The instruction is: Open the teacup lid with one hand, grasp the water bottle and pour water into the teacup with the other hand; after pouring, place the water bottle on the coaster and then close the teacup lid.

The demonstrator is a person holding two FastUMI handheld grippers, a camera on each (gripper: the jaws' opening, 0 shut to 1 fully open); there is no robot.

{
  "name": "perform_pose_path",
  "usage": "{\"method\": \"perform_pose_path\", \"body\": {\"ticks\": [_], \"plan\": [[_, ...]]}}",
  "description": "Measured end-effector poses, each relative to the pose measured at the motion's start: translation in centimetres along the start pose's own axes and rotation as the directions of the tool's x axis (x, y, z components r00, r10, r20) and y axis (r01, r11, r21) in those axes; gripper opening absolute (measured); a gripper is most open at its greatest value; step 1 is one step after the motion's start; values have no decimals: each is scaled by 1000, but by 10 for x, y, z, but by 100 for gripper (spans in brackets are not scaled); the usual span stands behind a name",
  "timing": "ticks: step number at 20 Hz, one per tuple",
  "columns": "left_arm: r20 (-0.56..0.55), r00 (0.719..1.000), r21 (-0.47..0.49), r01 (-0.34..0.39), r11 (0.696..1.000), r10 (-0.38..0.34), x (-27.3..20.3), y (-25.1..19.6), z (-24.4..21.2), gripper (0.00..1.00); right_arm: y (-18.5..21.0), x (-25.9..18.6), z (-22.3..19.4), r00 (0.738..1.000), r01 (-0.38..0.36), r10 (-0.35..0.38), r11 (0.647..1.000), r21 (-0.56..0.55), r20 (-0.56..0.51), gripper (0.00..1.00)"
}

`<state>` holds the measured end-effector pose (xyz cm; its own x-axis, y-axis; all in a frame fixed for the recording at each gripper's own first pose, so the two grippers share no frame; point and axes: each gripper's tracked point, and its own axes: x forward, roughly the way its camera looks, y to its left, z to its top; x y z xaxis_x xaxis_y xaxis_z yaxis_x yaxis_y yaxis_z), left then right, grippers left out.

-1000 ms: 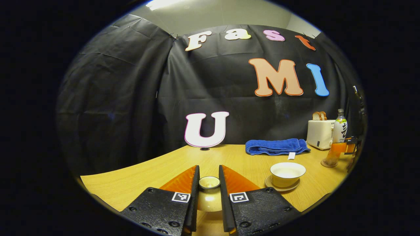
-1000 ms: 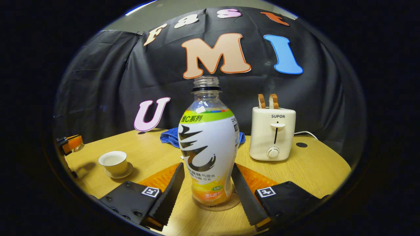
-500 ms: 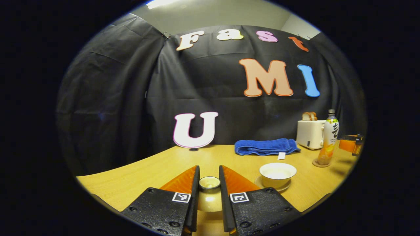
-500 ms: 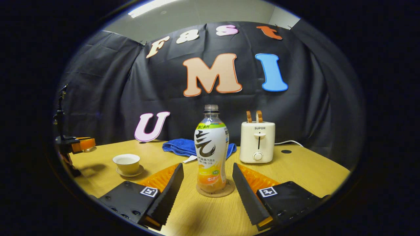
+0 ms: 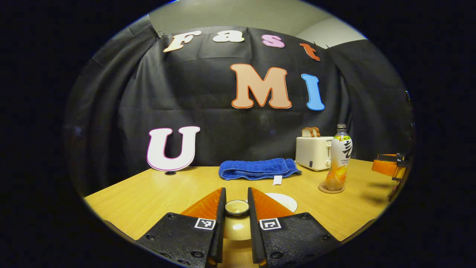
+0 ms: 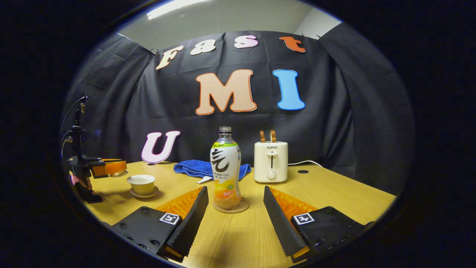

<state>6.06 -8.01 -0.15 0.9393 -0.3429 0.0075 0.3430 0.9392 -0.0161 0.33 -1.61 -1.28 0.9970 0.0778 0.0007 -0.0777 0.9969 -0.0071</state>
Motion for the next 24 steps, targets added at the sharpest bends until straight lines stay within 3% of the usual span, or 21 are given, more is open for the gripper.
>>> {"method": "perform_pose_path", "body": {"ticks": [6, 10, 19, 24], "plan": [[1, 991, 5, 134, 991, -134, 26, -37, 0, 28, -5, -3, 0, 999, 36, -36, 999, -2, -1, 92], [-34, 985, 7, 168, 986, -168, 38, -44, -6, 28, -5, -4, 0, 999, 36, -36, 999, -2, -3, 92], [-133, 976, 43, 177, 983, -170, 46, -50, -20, 29, -5, -4, 0, 999, 35, -35, 999, -3, -4, 94], [-94, 984, 17, 151, 988, -149, 42, -42, -13, 35, -5, -4, 0, 999, 33, -33, 999, -2, -6, 92]]}}
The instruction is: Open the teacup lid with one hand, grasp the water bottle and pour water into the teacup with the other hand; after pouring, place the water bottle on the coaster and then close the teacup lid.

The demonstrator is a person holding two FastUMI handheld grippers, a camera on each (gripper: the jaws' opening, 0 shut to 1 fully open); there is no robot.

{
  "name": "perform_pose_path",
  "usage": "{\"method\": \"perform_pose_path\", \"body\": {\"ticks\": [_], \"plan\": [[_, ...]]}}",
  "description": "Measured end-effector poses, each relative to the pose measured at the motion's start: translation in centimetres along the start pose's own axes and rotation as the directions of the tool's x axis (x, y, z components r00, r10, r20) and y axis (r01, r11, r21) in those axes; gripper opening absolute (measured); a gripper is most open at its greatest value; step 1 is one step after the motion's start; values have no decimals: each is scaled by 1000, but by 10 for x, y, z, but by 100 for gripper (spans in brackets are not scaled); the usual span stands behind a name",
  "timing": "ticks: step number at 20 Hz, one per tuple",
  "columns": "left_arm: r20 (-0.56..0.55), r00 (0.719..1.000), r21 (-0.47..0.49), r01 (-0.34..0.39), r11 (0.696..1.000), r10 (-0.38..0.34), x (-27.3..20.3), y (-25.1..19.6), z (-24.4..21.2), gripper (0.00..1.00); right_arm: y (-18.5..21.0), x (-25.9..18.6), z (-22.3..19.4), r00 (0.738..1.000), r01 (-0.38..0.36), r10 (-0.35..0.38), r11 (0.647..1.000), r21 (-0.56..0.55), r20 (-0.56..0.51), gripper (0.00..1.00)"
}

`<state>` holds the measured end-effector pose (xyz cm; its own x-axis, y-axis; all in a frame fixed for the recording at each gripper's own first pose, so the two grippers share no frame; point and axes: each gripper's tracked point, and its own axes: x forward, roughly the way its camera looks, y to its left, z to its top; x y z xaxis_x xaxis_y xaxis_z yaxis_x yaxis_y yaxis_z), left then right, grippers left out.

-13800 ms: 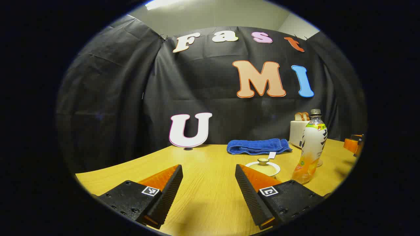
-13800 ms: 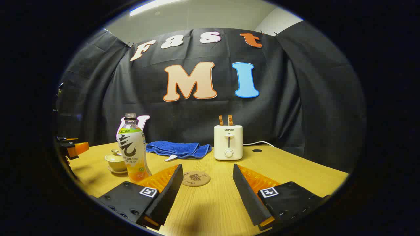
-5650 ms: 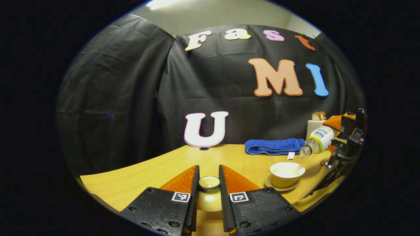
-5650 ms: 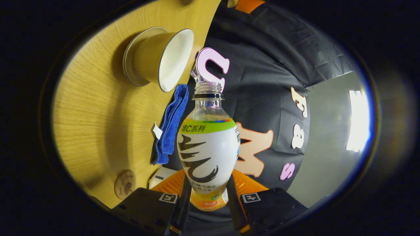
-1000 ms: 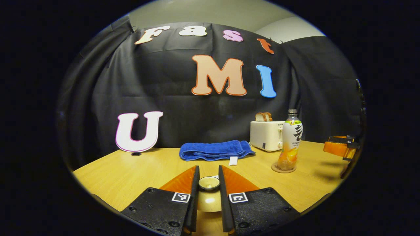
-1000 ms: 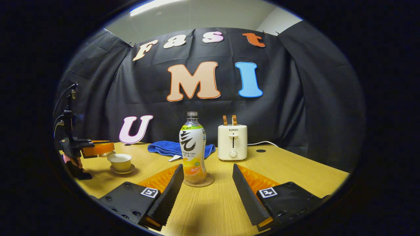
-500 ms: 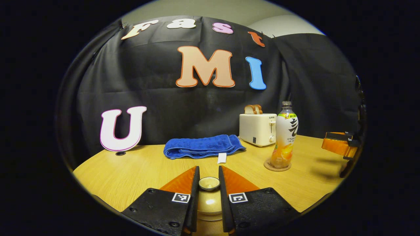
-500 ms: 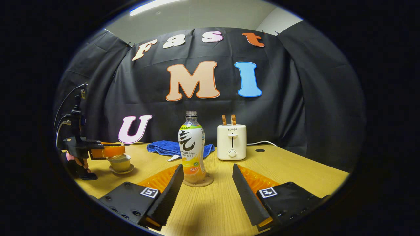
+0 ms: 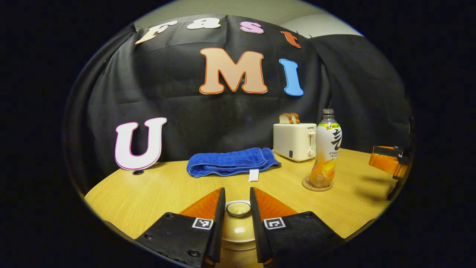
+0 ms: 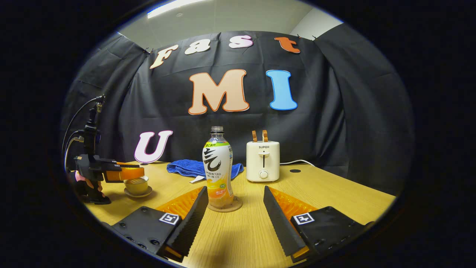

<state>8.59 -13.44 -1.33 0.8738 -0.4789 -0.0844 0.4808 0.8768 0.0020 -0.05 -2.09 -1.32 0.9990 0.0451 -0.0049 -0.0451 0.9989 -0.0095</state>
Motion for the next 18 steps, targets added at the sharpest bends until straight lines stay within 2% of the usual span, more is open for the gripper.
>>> {"method": "perform_pose_path", "body": {"ticks": [1, 3, 4, 6, 7, 10, 11, 13, 15, 16, 17, 18], "plan": [[22, 1000, -15, -8, 1000, 8, -3, 3, 4, 40, 0, 0, 0, 1000, 0, 0, 1000, 0, 0, 94], [66, 998, -37, -18, 999, 20, -7, 4, 9, 61, 0, 0, 0, 1000, 1, -1, 1000, 0, 0, 92], [79, 997, -24, -20, 1000, 21, -9, 2, 11, 78, 0, -1, 0, 1000, 1, -1, 1000, 0, 0, 94], [89, 995, -20, -38, 999, 39, -14, 6, 12, 95, 1, -1, 0, 1000, 1, -1, 1000, 1, -1, 92], [84, 995, -25, -49, 998, 51, -15, 8, 9, 98, 1, -1, 0, 1000, 1, -1, 1000, 1, -1, 94], [87, 992, -31, -93, 995, 96, -31, 14, 11, 98, 1, -2, 1, 1000, 1, -1, 1000, 1, -1, 92], [85, 990, -30, -110, 993, 113, -39, 18, 9, 98, 1, -1, 1, 1000, 1, -1, 1000, 1, -1, 94], [89, 983, -31, -156, 987, 158, -56, 26, 9, 99, 1, -2, 1, 1000, 1, -1, 1000, 0, -1, 92], [85, 970, -35, -225, 974, 227, -75, 39, 7, 98, 1, -2, 1, 1000, 1, -1, 1000, 0, -1, 96], [85, 960, -40, -265, 963, 268, -84, 47, 7, 98, 1, -2, 0, 1000, 1, -1, 1000, 0, -1, 92], [83, 948, -40, -306, 951, 308, -92, 54, 5, 98, 1, -2, 1, 1000, 4, -4, 1000, 0, 0, 94], [80, 934, -43, -347, 937, 349, -100, 61, 5, 98, -1, -2, 1, 1000, 8, -8, 1000, 0, 0, 92]]}}
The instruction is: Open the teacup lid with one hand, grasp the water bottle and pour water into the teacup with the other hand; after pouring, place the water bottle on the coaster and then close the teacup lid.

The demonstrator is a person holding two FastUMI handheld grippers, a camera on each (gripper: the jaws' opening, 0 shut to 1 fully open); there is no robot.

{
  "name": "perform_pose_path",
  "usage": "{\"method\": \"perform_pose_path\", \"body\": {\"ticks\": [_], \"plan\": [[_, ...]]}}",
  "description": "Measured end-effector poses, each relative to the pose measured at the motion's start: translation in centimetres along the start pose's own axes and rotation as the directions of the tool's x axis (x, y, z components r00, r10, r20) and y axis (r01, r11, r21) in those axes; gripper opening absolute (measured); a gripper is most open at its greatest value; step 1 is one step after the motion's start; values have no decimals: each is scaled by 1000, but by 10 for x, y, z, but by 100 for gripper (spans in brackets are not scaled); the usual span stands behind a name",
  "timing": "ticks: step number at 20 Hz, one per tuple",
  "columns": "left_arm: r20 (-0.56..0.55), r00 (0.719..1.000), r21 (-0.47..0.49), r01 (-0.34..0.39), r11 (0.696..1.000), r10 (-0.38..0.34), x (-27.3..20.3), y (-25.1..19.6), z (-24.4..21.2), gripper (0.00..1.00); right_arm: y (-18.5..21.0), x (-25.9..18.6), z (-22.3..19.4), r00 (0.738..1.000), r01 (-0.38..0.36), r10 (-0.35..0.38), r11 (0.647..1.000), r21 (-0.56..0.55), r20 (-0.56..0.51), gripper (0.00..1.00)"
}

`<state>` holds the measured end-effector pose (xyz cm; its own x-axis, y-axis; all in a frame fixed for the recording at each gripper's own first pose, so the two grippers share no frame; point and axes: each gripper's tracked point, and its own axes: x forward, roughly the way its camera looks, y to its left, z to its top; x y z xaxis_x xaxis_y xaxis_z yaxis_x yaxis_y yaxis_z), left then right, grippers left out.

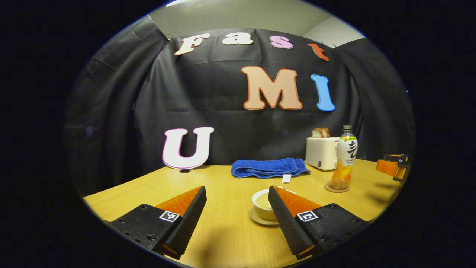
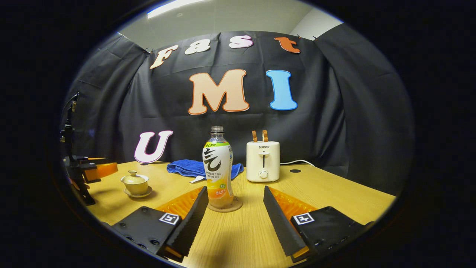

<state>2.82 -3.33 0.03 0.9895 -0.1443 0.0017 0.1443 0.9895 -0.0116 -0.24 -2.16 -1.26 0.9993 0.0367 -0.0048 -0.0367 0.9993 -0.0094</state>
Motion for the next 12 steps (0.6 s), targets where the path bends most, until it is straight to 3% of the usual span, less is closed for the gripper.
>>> {"method": "perform_pose_path", "body": {"ticks": [4, 7, 12], "plan": [[-2, 989, 8, -146, 989, 146, -11, 29, 0, 98, -4, 1, 1, 1000, 22, -22, 1000, -1, 3, 92], [-1, 959, 14, -283, 959, 283, -19, 55, 0, 98, -14, 1, 1, 997, 75, -75, 997, -3, 5, 92], [1, 943, 15, -333, 943, 333, -23, 60, 0, 97, -29, 1, 1, 988, 157, -157, 988, -5, 6, 92]]}}
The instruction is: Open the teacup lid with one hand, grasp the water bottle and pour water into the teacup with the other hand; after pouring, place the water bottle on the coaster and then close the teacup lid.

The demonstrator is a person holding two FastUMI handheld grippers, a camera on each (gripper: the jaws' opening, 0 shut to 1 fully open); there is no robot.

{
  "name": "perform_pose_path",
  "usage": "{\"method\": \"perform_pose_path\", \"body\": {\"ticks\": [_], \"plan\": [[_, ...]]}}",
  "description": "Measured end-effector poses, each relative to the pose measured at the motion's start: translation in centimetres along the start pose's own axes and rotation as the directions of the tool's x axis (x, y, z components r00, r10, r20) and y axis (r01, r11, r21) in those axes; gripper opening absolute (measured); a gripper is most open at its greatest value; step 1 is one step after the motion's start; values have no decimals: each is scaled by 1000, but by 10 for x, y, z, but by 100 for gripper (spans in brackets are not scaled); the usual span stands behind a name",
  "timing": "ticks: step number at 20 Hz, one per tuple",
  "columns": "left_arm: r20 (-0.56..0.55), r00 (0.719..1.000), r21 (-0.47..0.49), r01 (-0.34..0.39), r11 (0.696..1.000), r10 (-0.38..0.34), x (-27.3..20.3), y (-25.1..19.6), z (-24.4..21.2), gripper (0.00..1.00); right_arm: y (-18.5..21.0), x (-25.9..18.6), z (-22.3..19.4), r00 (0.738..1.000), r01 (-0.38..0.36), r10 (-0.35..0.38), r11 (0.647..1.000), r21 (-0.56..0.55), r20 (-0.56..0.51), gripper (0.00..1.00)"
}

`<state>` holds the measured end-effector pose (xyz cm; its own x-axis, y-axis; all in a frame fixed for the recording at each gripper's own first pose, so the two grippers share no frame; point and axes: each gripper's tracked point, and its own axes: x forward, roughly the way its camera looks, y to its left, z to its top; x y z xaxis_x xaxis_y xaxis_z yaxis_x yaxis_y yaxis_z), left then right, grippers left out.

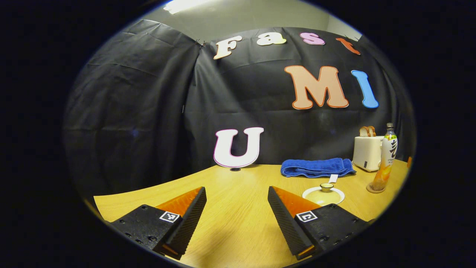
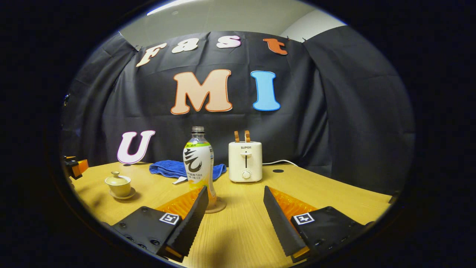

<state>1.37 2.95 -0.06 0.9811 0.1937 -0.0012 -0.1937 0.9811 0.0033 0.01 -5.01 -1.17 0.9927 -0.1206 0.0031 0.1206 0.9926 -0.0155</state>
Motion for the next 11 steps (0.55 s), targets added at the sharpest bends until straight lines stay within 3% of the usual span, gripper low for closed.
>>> {"method": "perform_pose_path", "body": {"ticks": [11], "plan": [[1, 1000, 2, -8, 1000, 8, 0, 0, -1, 97, -4, 0, 0, 1000, 21, -21, 1000, -1, 2, 94]]}}
